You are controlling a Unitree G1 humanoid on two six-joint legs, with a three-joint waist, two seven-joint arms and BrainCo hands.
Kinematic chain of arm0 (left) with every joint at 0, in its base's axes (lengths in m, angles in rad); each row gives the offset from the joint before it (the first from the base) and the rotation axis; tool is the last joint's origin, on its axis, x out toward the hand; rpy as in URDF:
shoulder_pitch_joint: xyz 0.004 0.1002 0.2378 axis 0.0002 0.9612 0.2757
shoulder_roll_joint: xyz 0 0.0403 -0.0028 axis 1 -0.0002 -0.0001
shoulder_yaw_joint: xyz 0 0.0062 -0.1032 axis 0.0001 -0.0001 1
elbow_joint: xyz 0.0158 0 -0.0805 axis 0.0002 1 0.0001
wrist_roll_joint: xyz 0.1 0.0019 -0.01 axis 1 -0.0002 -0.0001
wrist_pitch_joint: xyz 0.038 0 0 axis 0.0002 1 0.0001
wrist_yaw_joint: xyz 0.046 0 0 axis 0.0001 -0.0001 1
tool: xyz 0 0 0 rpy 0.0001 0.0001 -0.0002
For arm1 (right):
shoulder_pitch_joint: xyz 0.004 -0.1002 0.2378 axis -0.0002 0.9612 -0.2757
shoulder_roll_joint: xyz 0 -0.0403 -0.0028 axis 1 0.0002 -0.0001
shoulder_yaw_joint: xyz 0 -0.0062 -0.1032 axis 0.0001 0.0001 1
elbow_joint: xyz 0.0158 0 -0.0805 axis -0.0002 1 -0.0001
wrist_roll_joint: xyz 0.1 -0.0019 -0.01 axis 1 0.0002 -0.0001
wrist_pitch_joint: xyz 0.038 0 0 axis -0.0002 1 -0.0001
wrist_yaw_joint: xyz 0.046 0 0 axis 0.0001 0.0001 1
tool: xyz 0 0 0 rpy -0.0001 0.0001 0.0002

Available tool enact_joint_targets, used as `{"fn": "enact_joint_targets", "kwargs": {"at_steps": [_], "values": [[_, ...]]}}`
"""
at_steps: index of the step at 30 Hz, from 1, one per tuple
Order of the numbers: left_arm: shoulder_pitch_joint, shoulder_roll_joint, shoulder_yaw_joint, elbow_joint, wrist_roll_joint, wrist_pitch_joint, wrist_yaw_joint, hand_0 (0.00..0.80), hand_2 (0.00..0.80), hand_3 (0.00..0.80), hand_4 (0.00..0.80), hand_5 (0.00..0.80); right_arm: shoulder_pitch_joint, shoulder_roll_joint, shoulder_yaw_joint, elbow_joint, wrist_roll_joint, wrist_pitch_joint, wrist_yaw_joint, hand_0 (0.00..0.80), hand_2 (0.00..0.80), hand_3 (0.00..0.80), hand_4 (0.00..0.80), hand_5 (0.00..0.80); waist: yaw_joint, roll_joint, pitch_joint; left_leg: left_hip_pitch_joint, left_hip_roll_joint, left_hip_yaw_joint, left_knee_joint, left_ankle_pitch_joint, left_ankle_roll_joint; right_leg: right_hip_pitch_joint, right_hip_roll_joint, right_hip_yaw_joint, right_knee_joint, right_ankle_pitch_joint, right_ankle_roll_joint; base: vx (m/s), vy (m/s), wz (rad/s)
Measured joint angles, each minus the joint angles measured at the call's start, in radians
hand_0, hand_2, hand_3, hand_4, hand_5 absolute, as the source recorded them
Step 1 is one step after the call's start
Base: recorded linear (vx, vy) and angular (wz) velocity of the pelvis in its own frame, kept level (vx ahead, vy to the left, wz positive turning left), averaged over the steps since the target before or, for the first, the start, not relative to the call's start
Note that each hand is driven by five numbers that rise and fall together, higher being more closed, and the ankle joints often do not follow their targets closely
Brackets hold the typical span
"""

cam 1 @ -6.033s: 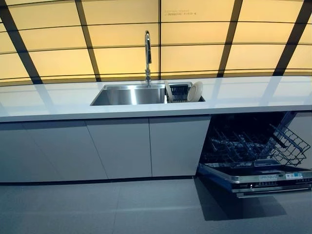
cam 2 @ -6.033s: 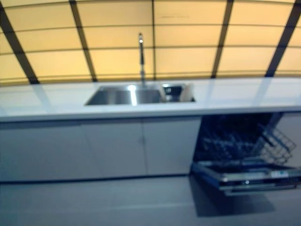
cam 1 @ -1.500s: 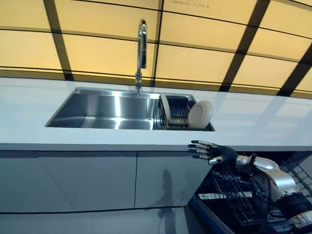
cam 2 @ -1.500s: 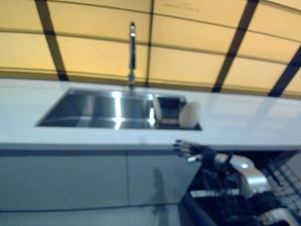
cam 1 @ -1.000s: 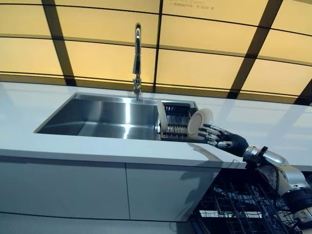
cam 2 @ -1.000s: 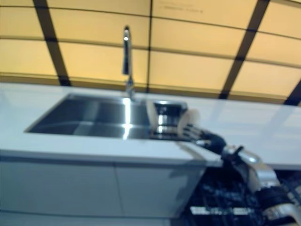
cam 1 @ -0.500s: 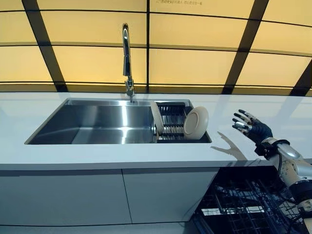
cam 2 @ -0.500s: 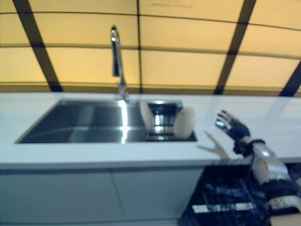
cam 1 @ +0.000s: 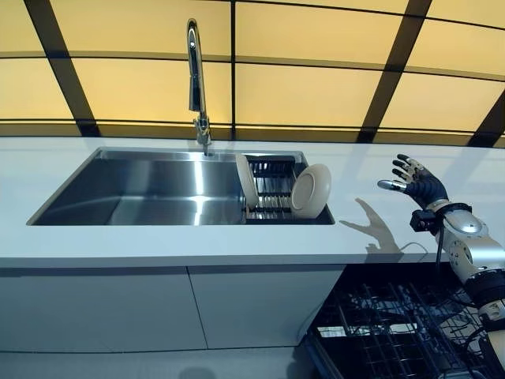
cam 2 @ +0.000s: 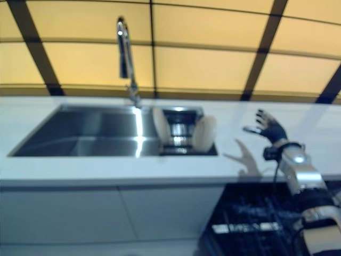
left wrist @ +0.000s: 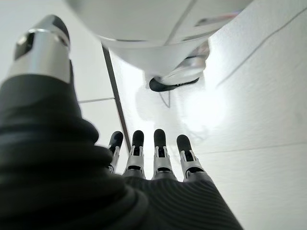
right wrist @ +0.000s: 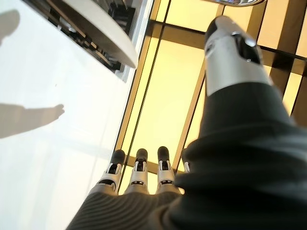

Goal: Take plates into dishwasher

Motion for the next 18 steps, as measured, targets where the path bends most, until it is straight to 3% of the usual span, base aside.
{"fn": "enact_joint_targets", "kwargs": {"at_steps": [3,5,11,18], "values": [[-0.009,0.004,-0.003,-0.013,0.000,0.001,0.004,0.000,0.000,0.000,0.000,0.000,0.011,-0.010,-0.007,0.004,0.001,0.012,0.029,0.000,0.000,0.000,0.000,0.000,-0.036,-0.022,-0.013,0.044,-0.037,-0.006,-0.130,0.060,0.046,-0.006,-0.028,0.019,-0.005,0.003,0.034,0.065,0.042,0.09],[-0.009,0.003,-0.003,-0.014,0.000,0.000,0.004,0.000,0.000,0.000,0.000,0.000,0.011,-0.013,-0.007,0.004,0.000,0.013,0.046,0.000,0.000,0.000,0.000,0.000,-0.038,-0.022,-0.016,0.065,-0.049,-0.006,-0.177,0.078,0.052,-0.004,-0.037,0.019,-0.011,0.003,0.045,0.070,0.037,0.04],[0.005,0.001,-0.004,-0.015,0.001,-0.012,-0.008,0.000,0.000,0.000,0.000,0.000,0.008,-0.013,0.001,0.005,-0.011,0.050,0.065,0.000,0.000,0.000,0.000,0.000,-0.013,-0.027,-0.023,0.093,-0.054,-0.035,-0.229,0.099,0.052,0.020,-0.035,0.019,-0.042,-0.006,0.056,0.058,0.016,0.17],[0.014,0.013,-0.005,-0.017,0.001,-0.016,-0.015,0.000,0.000,0.000,0.000,0.000,-0.013,-0.013,0.014,0.011,-0.059,0.088,0.004,0.000,0.000,0.000,0.000,0.000,0.022,-0.041,-0.020,0.091,-0.049,-0.030,-0.234,0.090,0.042,0.017,-0.032,0.035,-0.042,-0.015,0.058,0.015,-0.009,-0.01]]}}
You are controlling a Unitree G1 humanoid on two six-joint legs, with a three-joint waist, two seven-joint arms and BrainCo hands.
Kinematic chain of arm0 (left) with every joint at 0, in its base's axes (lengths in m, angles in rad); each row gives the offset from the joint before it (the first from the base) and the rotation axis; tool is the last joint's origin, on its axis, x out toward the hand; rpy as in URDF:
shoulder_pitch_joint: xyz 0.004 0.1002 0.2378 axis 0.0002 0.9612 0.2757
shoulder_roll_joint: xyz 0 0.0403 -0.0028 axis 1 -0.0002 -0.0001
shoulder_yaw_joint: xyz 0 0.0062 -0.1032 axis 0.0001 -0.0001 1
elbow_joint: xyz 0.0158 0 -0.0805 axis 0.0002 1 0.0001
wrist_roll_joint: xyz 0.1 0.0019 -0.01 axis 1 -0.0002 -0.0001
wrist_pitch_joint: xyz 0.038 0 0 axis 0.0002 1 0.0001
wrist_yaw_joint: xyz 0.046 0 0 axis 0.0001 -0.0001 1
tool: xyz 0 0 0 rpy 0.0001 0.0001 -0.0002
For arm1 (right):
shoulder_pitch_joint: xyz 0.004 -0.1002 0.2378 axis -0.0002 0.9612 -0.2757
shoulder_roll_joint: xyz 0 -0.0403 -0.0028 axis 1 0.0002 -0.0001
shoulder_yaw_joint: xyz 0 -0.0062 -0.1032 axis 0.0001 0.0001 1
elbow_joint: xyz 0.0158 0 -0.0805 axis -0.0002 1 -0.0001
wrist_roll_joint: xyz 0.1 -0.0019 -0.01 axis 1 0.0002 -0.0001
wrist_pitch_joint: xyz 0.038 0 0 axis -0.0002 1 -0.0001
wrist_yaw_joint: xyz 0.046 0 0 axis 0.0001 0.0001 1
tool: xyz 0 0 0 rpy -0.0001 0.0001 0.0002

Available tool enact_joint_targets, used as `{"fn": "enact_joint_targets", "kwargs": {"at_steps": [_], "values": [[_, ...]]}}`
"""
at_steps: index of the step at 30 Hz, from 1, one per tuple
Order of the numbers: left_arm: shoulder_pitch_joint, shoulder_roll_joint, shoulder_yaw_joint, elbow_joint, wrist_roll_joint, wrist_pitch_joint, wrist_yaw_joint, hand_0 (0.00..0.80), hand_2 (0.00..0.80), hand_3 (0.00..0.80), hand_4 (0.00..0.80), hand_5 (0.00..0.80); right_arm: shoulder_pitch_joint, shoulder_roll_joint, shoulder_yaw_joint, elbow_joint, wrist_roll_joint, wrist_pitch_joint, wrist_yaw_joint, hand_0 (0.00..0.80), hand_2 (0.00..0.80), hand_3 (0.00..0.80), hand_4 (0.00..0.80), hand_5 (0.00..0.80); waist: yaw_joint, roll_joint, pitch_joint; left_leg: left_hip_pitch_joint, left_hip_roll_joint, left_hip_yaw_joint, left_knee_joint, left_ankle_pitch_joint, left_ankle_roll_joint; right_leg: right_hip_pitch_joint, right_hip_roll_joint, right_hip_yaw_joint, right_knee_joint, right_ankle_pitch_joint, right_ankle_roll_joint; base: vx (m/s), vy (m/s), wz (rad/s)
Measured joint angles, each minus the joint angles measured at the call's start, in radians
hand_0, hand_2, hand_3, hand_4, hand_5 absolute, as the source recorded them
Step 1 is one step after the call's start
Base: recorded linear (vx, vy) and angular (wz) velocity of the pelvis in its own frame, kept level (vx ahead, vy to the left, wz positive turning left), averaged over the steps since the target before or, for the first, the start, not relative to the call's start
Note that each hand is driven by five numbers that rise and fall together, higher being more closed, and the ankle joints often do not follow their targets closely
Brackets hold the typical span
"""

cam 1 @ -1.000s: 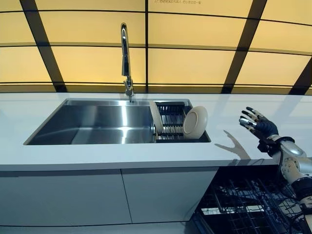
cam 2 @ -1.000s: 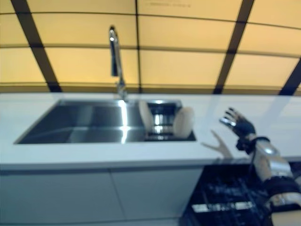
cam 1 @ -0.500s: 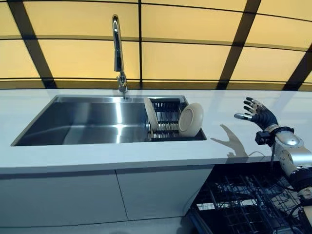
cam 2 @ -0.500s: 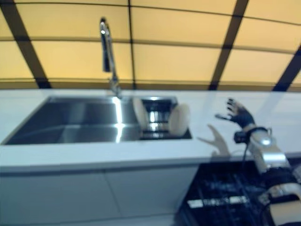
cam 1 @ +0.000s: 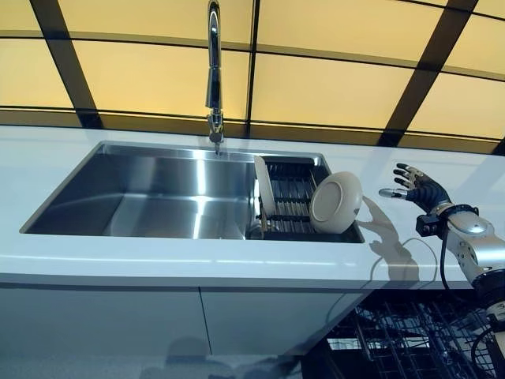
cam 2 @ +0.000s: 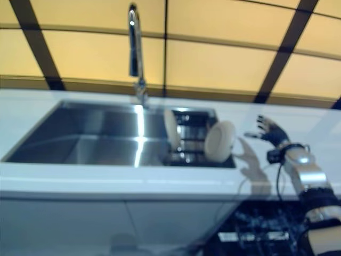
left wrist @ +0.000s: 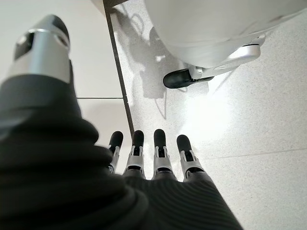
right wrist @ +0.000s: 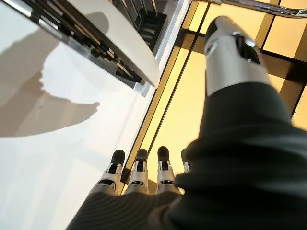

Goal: Take plates into dishwasher

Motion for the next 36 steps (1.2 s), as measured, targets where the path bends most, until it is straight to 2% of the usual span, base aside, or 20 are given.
{"fn": "enact_joint_targets", "kwargs": {"at_steps": [8,10,11,12,13,15,16,18,19,20,21,22,27,36], "values": [[0.021,0.008,-0.001,0.000,0.010,-0.008,-0.002,0.000,0.000,0.000,0.000,0.000,-0.003,0.003,0.029,0.023,-0.010,0.030,-0.027,0.000,0.000,0.000,0.000,0.000,0.000,-0.034,-0.006,-0.020,0.004,0.019,0.006,0.000,0.007,-0.042,0.001,0.006,0.038,-0.003,-0.002,-0.006,0.051,-0.05],[0.005,0.011,-0.006,-0.001,0.010,-0.012,-0.003,0.000,0.000,0.000,0.000,0.000,-0.003,0.009,0.029,0.034,-0.020,0.030,-0.051,0.000,0.000,0.000,0.000,0.000,-0.001,-0.010,0.020,-0.016,0.029,0.023,0.008,-0.003,0.014,-0.118,0.013,0.010,0.199,-0.019,0.022,0.078,-0.032,-0.11],[-0.014,0.023,-0.037,-0.002,0.010,-0.012,-0.005,0.000,0.000,0.000,0.000,0.000,-0.002,0.011,0.028,0.030,-0.020,0.031,-0.058,0.000,0.000,0.000,0.000,0.000,-0.005,0.005,0.060,0.007,0.046,0.012,0.010,0.000,0.021,-0.185,0.009,0.010,0.364,-0.043,0.053,0.121,-0.097,0.13],[-0.018,0.030,-0.043,-0.001,0.010,-0.012,-0.006,0.000,0.000,0.000,0.000,0.000,0.000,0.013,0.028,0.031,-0.021,0.035,-0.060,0.000,0.000,0.000,0.000,0.000,-0.012,0.006,0.075,0.017,0.045,0.000,0.010,0.001,0.023,-0.203,-0.001,0.003,0.402,-0.069,0.075,0.101,-0.133,0.33],[-0.017,0.048,-0.039,-0.001,0.009,-0.014,-0.006,0.000,0.000,0.000,0.000,0.000,0.001,0.018,0.028,0.033,-0.022,0.039,-0.062,0.000,0.000,0.000,0.000,0.000,-0.027,0.001,0.082,0.018,0.030,-0.009,0.009,-0.003,0.023,-0.211,-0.039,0.010,0.370,-0.075,0.088,0.067,-0.135,0.34],[-0.021,0.068,-0.029,-0.002,0.005,-0.018,-0.006,0.000,0.000,0.000,0.000,0.000,0.001,0.018,0.026,0.034,-0.019,0.039,-0.069,0.000,0.000,0.000,0.000,0.000,-0.025,-0.011,0.082,0.021,0.023,-0.004,0.002,-0.004,0.025,-0.209,-0.076,0.008,0.295,-0.075,0.088,0.039,-0.168,0.25],[-0.023,0.074,-0.020,-0.003,0.000,-0.019,-0.004,0.000,0.000,0.000,0.000,0.000,0.001,0.017,0.023,0.039,-0.015,0.039,-0.068,0.000,0.000,0.000,0.000,0.000,-0.025,-0.011,0.082,0.020,0.029,0.000,0.001,-0.003,0.022,-0.194,-0.078,0.008,0.256,-0.075,0.088,0.035,-0.143,0.20],[-0.022,0.088,-0.020,-0.005,0.000,-0.018,-0.003,0.000,0.000,0.000,0.000,0.000,-0.004,0.021,0.018,0.074,-0.009,0.036,-0.066,0.000,0.000,0.000,0.000,0.000,-0.011,-0.027,0.072,0.018,0.029,0.001,0.005,-0.003,0.012,-0.163,-0.078,0.004,0.185,-0.066,0.091,0.048,-0.078,0.09],[-0.017,0.095,-0.021,-0.005,0.001,-0.018,-0.006,0.000,0.000,0.000,0.000,0.000,-0.004,0.022,0.018,0.087,-0.008,0.038,-0.066,0.000,0.000,0.000,0.000,0.000,0.005,-0.045,0.069,0.019,0.013,0.000,0.005,-0.008,-0.001,-0.115,-0.080,0.005,0.116,-0.044,0.098,0.056,-0.046,0.09],[-0.012,0.088,-0.022,-0.005,0.002,-0.018,-0.007,0.000,0.000,0.000,0.000,0.000,-0.004,0.023,0.018,0.088,-0.008,0.037,-0.066,0.000,0.000,0.000,0.000,0.000,0.004,-0.049,0.068,0.019,0.007,-0.003,0.005,-0.011,-0.007,-0.095,-0.080,0.011,0.076,0.023,0.066,0.050,-0.020,0.19],[-0.003,0.065,-0.023,-0.008,0.004,-0.020,-0.010,0.000,0.000,0.000,0.000,0.000,-0.005,0.024,0.019,0.097,-0.007,0.037,-0.065,0.000,0.000,0.000,0.000,0.000,0.002,-0.030,0.067,0.021,0.017,-0.007,0.005,-0.013,-0.022,-0.068,-0.068,0.006,0.031,0.052,0.041,0.023,-0.002,0.12],[0.012,0.045,-0.023,-0.014,0.004,-0.025,-0.015,0.000,0.000,0.000,0.000,0.000,-0.006,0.026,0.023,0.108,-0.007,0.037,-0.064,0.000,0.000,0.000,0.000,0.000,0.006,-0.016,0.064,0.020,0.029,-0.003,0.005,-0.017,-0.031,-0.055,-0.054,0.006,-0.002,0.065,0.031,0.000,0.000,0.00],[0.025,0.023,-0.022,-0.022,0.001,-0.041,-0.051,0.000,0.000,0.000,0.000,0.000,-0.006,0.028,0.023,0.112,-0.006,0.056,-0.068,0.000,0.000,0.000,0.000,0.000,-0.003,-0.001,0.066,0.020,0.064,0.000,0.005,-0.027,-0.058,-0.059,-0.016,0.005,-0.001,0.054,0.013,0.006,-0.024,-0.08],[0.024,0.026,-0.022,-0.023,0.001,-0.070,-0.055,0.000,0.000,0.000,0.000,0.000,-0.013,0.049,0.020,0.113,0.032,0.062,-0.092,0.000,0.000,0.000,0.000,0.000,-0.001,-0.001,0.065,0.018,0.062,0.003,0.005,-0.027,-0.060,-0.060,-0.017,0.006,-0.001,0.053,0.012,0.000,0.000,0.00]]}}
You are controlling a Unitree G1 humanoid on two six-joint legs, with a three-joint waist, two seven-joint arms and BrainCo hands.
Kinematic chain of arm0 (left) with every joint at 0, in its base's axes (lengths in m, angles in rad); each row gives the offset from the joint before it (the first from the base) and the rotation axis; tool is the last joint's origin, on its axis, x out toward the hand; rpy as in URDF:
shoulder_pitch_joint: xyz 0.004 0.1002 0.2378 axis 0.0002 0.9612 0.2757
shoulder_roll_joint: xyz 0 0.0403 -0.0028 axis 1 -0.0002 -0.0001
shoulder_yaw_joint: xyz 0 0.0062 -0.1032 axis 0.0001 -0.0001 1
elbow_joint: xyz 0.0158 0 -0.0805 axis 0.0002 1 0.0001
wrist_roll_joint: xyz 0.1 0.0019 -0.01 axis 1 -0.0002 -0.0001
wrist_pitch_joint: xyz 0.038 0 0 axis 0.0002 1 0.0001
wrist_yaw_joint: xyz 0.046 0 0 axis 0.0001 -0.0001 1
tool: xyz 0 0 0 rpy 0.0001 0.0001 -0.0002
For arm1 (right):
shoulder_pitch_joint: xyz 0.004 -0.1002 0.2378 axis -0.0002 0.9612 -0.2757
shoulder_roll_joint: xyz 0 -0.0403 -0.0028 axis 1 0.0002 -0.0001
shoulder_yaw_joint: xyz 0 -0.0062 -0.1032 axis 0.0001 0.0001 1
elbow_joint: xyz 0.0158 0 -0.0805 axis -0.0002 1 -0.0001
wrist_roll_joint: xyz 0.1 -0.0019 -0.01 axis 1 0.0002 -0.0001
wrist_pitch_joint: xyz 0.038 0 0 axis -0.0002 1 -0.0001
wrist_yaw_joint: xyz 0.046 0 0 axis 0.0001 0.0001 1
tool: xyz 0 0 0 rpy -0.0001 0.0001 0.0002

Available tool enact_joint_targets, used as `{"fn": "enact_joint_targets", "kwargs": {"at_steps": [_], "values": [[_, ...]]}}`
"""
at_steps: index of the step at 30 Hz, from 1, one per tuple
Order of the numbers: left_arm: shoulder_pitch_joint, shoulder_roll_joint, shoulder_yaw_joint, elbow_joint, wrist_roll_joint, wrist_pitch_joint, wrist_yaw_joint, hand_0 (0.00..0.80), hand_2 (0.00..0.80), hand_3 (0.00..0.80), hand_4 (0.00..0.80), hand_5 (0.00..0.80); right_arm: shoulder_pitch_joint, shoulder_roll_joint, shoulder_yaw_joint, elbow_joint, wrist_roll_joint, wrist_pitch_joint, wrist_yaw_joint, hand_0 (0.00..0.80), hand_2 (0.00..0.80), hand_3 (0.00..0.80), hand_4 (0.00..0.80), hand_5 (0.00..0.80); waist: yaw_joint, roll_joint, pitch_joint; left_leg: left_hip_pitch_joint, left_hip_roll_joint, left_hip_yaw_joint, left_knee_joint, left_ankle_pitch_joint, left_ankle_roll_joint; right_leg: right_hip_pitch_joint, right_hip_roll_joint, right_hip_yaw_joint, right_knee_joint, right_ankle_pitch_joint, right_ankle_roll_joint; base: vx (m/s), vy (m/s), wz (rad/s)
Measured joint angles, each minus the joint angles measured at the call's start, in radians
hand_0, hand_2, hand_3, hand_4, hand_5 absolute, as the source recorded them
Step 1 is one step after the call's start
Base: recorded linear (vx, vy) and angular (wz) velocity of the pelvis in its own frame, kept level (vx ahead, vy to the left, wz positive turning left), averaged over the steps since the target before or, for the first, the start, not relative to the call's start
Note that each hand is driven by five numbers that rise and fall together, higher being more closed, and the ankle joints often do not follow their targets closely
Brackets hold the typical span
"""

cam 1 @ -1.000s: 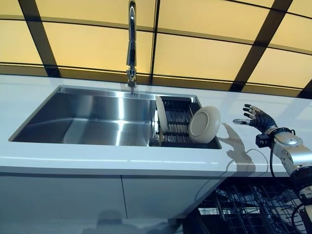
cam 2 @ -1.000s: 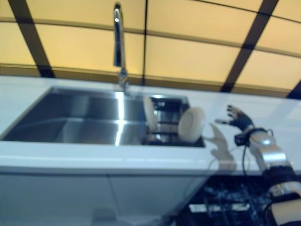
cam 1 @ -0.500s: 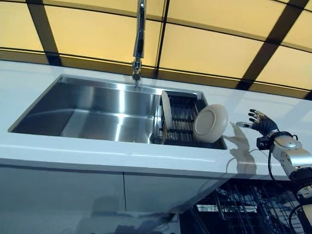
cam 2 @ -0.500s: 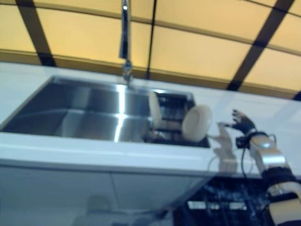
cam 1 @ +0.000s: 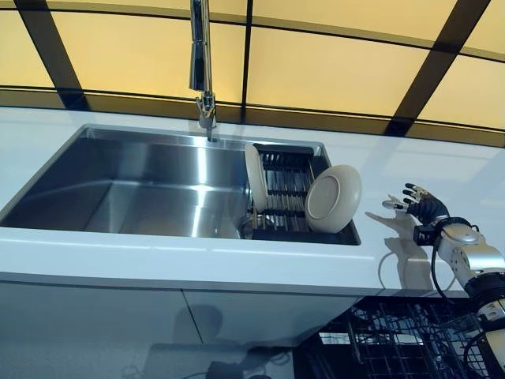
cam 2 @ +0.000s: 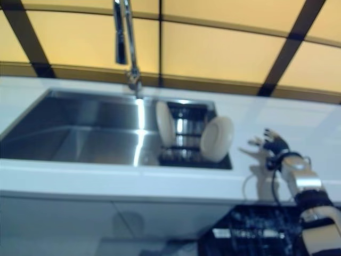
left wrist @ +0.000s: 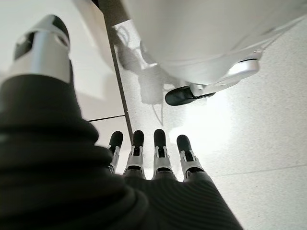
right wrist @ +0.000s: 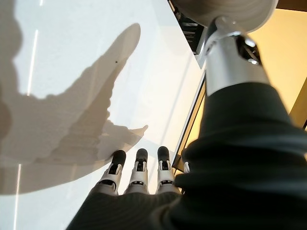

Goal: Take plates into dishwasher

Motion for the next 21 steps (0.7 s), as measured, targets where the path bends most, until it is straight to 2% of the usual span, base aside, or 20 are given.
{"fn": "enact_joint_targets", "kwargs": {"at_steps": [7,21], "values": [[0.017,0.000,-0.001,0.000,0.000,-0.003,0.002,0.000,0.000,0.000,0.000,0.000,-0.018,0.000,0.000,0.001,0.001,0.026,0.003,0.000,0.000,0.000,0.000,0.000,0.000,0.003,-0.002,-0.003,0.001,0.001,0.000,0.000,0.000,-0.003,-0.002,0.000,0.000,0.000,-0.001,0.000,0.000,0.00],[0.019,-0.001,-0.021,-0.002,-0.016,-0.018,0.004,0.000,0.000,0.000,0.000,0.000,-0.099,0.004,0.006,0.029,0.032,0.038,0.024,0.000,0.000,0.000,0.000,0.000,0.000,0.034,-0.016,-0.041,-0.001,-0.003,0.001,0.006,0.000,-0.041,-0.003,0.000,-0.001,0.005,-0.004,-0.018,0.002,0.00]]}}
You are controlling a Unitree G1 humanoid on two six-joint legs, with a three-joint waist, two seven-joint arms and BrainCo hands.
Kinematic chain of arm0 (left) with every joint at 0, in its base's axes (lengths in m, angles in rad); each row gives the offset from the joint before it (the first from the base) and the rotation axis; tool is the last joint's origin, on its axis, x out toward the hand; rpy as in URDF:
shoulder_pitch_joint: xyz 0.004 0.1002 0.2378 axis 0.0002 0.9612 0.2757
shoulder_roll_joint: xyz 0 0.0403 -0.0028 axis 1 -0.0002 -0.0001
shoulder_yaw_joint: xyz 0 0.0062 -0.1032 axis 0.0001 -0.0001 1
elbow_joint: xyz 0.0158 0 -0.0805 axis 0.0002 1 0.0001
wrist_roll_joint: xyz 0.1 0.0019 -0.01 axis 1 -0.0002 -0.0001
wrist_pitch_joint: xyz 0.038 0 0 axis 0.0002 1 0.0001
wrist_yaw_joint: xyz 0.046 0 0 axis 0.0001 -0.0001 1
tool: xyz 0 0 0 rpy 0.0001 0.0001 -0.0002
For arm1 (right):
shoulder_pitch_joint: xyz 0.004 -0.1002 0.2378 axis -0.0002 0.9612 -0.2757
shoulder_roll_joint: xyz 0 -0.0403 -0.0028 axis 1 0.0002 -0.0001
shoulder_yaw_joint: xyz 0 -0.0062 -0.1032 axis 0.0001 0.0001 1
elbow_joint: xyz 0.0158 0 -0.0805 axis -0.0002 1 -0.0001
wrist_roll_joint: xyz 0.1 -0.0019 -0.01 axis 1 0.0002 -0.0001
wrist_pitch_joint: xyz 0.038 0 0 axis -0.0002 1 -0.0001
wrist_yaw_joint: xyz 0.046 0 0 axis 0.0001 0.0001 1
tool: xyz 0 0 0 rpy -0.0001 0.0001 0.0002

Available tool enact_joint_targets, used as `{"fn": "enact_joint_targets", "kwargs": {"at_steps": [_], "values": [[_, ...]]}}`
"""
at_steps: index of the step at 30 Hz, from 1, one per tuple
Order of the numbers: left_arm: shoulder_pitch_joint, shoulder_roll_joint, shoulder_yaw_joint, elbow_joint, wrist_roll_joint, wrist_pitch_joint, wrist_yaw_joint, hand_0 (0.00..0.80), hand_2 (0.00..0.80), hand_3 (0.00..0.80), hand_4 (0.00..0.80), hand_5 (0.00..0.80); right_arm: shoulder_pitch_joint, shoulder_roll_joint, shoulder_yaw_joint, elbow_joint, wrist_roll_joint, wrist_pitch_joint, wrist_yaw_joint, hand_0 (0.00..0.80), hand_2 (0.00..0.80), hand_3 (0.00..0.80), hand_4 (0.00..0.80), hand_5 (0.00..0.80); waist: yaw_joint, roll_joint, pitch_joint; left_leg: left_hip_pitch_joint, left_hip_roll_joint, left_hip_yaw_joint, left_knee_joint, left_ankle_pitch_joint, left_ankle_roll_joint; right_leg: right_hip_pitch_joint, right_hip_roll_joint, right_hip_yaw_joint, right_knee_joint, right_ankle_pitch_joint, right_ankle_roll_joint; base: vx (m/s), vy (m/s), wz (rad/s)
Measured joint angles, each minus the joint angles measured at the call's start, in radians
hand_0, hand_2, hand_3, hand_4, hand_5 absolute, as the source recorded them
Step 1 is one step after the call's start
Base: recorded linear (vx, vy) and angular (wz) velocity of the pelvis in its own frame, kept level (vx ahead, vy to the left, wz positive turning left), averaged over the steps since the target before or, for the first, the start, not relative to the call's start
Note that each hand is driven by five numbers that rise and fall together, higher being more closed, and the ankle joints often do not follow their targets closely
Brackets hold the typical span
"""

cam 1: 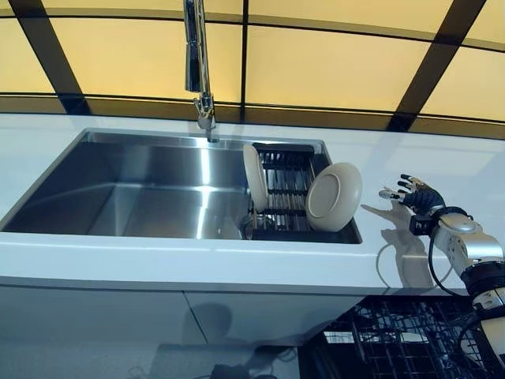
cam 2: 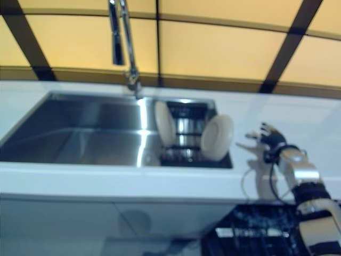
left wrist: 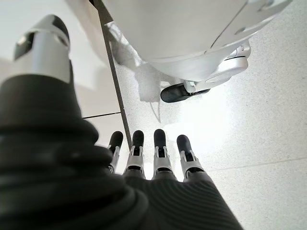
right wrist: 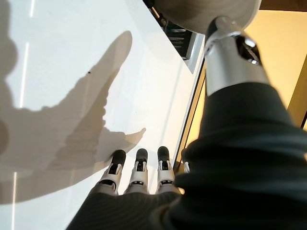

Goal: Take plates into dishwasher

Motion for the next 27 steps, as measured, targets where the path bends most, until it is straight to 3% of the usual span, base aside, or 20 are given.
{"fn": "enact_joint_targets", "kwargs": {"at_steps": [7,27], "values": [[0.002,-0.006,-0.001,-0.008,-0.028,0.000,0.000,0.000,0.000,0.000,0.000,0.000,-0.055,0.000,0.013,0.004,0.008,0.011,-0.002,0.000,0.000,0.000,0.000,0.000,0.001,0.019,0.010,-0.012,0.002,-0.002,0.000,0.003,-0.001,-0.010,0.003,-0.005,0.000,0.002,-0.003,-0.011,0.007,0.02],[0.001,-0.018,-0.001,-0.008,-0.036,0.001,0.002,0.000,0.000,0.000,0.000,0.000,-0.098,0.008,0.077,0.002,0.008,0.057,0.012,0.000,0.000,0.000,0.000,0.000,0.005,0.015,0.012,0.004,0.003,-0.003,-0.001,0.003,-0.002,0.008,0.005,-0.007,-0.003,0.002,-0.003,0.005,0.001,0.00]]}}
